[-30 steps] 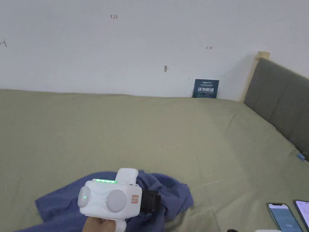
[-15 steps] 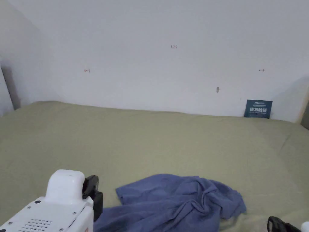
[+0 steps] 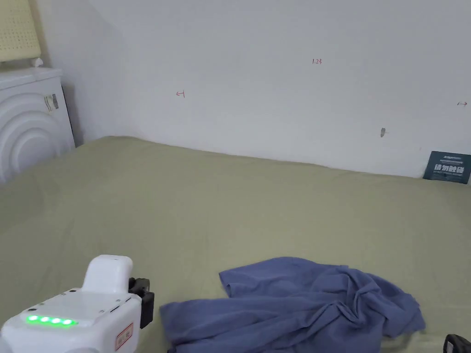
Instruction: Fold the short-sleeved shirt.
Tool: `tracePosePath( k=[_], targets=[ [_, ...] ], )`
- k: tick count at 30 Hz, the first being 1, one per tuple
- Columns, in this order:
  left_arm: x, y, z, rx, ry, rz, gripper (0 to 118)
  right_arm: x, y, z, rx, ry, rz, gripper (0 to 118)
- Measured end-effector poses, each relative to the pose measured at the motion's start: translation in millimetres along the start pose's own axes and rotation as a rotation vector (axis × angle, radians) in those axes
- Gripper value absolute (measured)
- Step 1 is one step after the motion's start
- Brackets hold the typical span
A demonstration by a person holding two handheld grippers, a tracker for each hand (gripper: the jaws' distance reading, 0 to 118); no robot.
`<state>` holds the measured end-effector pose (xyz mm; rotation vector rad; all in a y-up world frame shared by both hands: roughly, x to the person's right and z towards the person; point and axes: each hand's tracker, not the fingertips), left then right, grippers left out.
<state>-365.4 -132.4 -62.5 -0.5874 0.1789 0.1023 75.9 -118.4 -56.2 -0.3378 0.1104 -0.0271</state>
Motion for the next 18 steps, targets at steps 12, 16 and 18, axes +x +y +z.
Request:
tracePosePath(
  k=[12,16,18],
  targets=[
    [-12.4,-17.9,-215.1,-0.363,0.034,-0.048,118,24.6,-25.5,-68.5,-0.17,-0.038,0.037,0],
    [5.9,-26.2,-223.1,-0.434,0.054,-0.146,107,37.6,-39.1,-82.2,-0.236,-0.048,0.035,0],
    [11.5,-23.4,-215.8,-0.409,-0.002,-0.104,60,44.7,-40.9,-89.0,-0.253,-0.058,0.041,0]
  ],
)
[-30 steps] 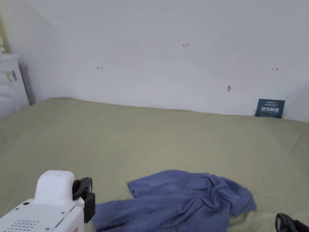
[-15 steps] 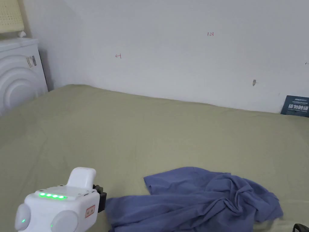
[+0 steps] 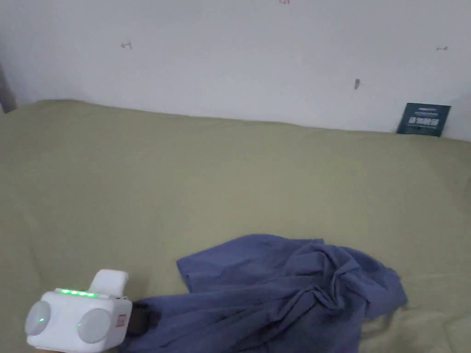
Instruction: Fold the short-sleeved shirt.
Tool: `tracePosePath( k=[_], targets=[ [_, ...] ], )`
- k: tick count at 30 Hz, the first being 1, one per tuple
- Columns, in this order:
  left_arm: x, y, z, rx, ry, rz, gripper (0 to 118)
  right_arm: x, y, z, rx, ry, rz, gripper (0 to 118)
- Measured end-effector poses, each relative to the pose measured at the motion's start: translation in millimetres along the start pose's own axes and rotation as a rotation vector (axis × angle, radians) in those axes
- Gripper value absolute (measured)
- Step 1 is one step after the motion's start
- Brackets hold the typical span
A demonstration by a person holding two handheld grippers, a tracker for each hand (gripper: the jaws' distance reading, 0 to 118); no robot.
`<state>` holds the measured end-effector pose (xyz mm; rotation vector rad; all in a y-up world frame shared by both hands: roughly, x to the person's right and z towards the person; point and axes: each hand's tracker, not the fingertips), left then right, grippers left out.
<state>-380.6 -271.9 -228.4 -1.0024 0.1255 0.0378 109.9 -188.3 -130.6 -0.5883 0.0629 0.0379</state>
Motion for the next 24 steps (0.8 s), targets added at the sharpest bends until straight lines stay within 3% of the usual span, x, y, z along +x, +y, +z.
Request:
tracePosePath(
  k=[1,2,6,10,14,15,16,17,18,19,21,23,24],
  targets=[
    [1.1,0.9,6.0,0.017,-0.037,0.033,29,3.5,1.5,-4.7,-0.013,-0.014,0.009,0],
    [3.7,1.1,11.9,0.06,0.027,0.013,0,8.3,4.6,-11.3,-0.026,-0.028,0.011,0],
    [4.6,5.7,17.8,0.06,-0.014,-0.01,0,40.4,32.1,-59.0,-0.118,-0.038,-0.121,0],
    [12.4,5.4,22.3,0.046,-0.021,0.008,0,60.9,74.8,-137.9,-0.139,-0.056,-0.014,0],
    [23.1,6.7,32.0,0.043,-0.017,-0.004,0,71.7,105.7,-216.6,-0.214,0.013,-0.031,0],
    [23.8,6.9,30.2,0.04,-0.016,-0.01,0,72.0,108.6,-230.4,-0.253,0.018,-0.051,4],
    [25.2,7.2,31.5,0.041,-0.015,-0.013,0,72.1,110.3,-243.2,-0.266,0.022,-0.059,31],
    [26.5,7.5,32.6,0.041,-0.014,-0.015,0,71.1,108.4,-255.4,-0.297,0.024,-0.054,80],
    [24.5,6.9,28.9,0.04,-0.016,-0.017,0,69.3,104.0,-268.6,-0.35,0.023,-0.037,117],
    [21.2,6.0,23.4,0.039,-0.017,-0.018,0,68.1,103.2,-271.4,-0.265,0.014,-0.034,108],
    [22.0,6.4,24.0,0.039,-0.018,-0.014,0,58.0,97.6,-283.4,-0.39,-0.02,0.046,105],
    [21.4,6.4,21.1,0.037,-0.018,-0.012,0,52.7,91.0,-292.4,-0.413,-0.036,0.071,103],
    [22.3,7.4,20.1,0.033,-0.016,-0.014,0,51.3,89.4,-292.8,-0.407,-0.032,0.065,95]
  ],
)
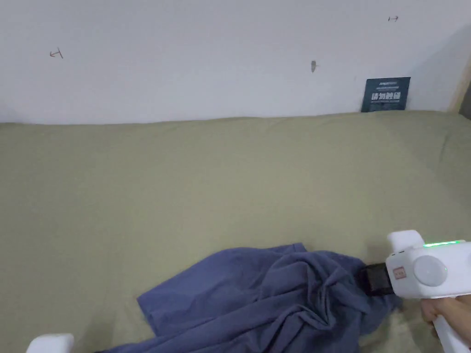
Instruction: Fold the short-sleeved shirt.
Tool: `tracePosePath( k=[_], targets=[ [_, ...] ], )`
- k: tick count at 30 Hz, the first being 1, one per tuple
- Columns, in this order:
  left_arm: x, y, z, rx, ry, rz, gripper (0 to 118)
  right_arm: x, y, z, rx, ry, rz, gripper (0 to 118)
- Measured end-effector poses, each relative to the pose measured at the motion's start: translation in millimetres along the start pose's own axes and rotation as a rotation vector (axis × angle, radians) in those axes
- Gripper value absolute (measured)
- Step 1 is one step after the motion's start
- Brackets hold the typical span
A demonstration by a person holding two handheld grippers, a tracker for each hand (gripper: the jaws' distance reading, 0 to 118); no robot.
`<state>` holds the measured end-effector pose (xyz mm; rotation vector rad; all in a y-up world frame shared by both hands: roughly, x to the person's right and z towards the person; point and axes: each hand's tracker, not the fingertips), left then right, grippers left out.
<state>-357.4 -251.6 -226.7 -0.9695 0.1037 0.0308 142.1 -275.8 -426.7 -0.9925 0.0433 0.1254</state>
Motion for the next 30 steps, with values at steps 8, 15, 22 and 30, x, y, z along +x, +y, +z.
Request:
tracePosePath(
  k=[8,15,22,30],
  targets=[
    [-44.7,18.6,40.6,0.064,0.008,0.079,0,11.4,0.3,107.7,0.195,0.046,-0.049,1],
    [-66.8,59.0,190.1,0.313,0.109,0.083,0,39.8,12.0,272.1,0.413,0.057,-0.074,1],
    [-75.9,101.0,303.4,0.47,0.161,0.058,0,62.0,16.5,385.1,0.568,0.058,-0.103,1],
    [-56.2,148.8,355.7,0.593,0.19,0.046,0,64.5,43.2,452.7,0.675,-0.006,-0.11,1]
  ],
)
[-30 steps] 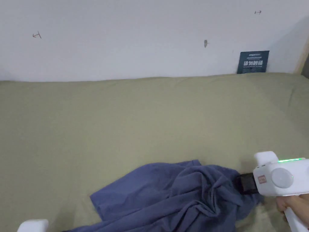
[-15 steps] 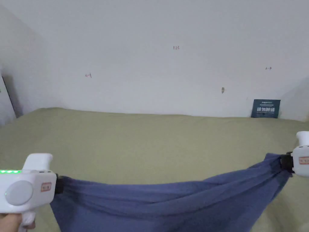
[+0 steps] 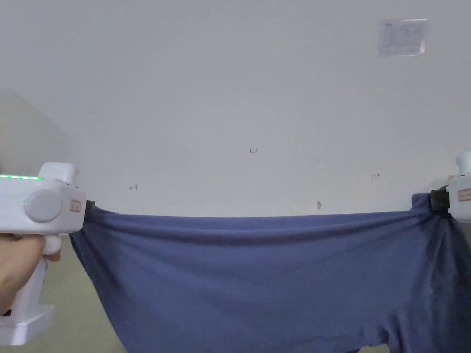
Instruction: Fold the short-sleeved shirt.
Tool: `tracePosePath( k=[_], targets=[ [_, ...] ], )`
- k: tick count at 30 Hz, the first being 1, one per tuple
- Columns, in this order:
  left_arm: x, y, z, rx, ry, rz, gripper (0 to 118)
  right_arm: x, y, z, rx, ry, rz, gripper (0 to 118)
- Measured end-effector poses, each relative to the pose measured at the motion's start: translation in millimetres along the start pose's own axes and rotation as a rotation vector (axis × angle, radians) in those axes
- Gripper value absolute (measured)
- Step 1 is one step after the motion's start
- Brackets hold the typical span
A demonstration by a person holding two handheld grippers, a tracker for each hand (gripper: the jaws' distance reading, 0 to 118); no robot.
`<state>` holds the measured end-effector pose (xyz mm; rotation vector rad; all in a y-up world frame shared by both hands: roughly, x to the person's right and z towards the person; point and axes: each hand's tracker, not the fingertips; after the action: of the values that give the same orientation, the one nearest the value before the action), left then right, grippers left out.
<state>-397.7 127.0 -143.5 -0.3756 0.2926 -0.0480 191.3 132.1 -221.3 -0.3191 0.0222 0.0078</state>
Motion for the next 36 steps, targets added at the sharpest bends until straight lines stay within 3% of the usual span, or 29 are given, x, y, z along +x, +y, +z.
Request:
tracePosePath(
  k=[8,11,22,25,31,36],
  targets=[
    [24.1,41.7,-35.4,0.041,0.079,-0.027,0,2.3,39.5,-33.8,0.028,-0.036,-0.025,1],
    [34.8,61.4,-58.4,0.042,0.078,-0.028,0,-0.4,59.3,-62.5,0.014,-0.073,0.014,1],
    [72.9,87.2,-175.5,0.072,0.097,0.051,0,-5.5,80.3,-175.2,0.061,-0.15,-0.026,1],
    [87.1,74.6,-210.5,0.067,0.117,0.066,0,-12.1,64.5,-206.6,0.072,-0.18,0.01,1],
    [109.6,-7.0,-269.2,-0.079,0.11,0.019,0,-18.8,-15.2,-263.4,-0.071,-0.201,0.06,1],
    [108.1,-99.5,-269.4,-0.159,0.084,-0.004,0,-7.9,-116.8,-266.5,-0.218,-0.114,0.069,1]
  ],
)
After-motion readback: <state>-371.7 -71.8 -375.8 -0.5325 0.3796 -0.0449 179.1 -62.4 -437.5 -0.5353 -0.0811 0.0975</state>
